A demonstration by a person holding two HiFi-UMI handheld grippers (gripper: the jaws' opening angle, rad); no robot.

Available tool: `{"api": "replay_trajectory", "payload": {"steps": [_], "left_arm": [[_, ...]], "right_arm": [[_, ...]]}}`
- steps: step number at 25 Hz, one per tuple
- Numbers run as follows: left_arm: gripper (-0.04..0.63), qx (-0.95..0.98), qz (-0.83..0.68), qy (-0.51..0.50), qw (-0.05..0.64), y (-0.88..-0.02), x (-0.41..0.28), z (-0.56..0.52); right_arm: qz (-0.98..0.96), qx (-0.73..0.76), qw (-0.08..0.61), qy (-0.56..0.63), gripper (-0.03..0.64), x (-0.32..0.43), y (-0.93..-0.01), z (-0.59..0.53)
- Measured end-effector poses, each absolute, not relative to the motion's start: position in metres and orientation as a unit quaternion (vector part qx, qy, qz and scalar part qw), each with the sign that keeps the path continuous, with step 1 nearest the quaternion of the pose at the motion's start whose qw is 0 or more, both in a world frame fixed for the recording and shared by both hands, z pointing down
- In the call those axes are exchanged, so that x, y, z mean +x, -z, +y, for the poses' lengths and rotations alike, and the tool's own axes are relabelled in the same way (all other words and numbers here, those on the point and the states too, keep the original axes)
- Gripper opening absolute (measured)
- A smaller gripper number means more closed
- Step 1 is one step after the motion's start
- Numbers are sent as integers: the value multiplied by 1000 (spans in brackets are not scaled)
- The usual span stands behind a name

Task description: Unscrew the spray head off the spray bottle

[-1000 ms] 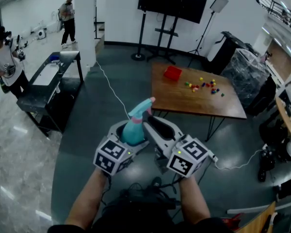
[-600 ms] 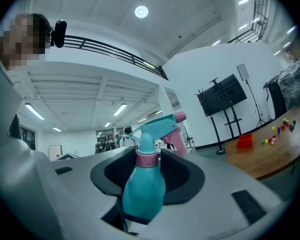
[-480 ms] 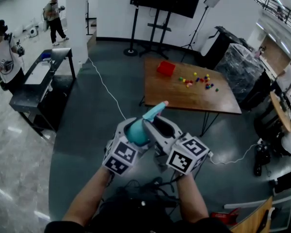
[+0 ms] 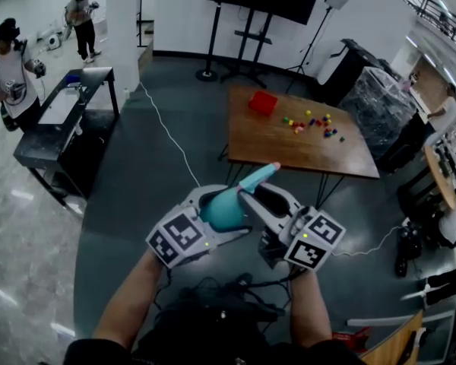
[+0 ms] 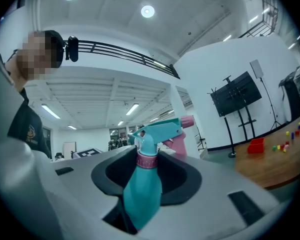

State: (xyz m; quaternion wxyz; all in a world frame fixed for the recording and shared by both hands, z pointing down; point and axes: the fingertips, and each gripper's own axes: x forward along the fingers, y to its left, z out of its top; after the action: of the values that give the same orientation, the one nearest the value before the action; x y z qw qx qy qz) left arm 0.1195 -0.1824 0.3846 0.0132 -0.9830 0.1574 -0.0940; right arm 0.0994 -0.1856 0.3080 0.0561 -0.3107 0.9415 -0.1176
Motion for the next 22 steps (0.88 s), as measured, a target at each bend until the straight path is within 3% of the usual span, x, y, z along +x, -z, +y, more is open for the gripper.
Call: {"api": "replay_trajectory", "payload": {"steps": [9,22], "left_arm": [[425,-997,36,63,-8,-374,119,-151],[425,-957,272,102,13,-397,107,-211]], "right_arm": [[966,-224,73,108,138,99,-300,-161],[916,-377,49,128,169,108,-320,-197]]}}
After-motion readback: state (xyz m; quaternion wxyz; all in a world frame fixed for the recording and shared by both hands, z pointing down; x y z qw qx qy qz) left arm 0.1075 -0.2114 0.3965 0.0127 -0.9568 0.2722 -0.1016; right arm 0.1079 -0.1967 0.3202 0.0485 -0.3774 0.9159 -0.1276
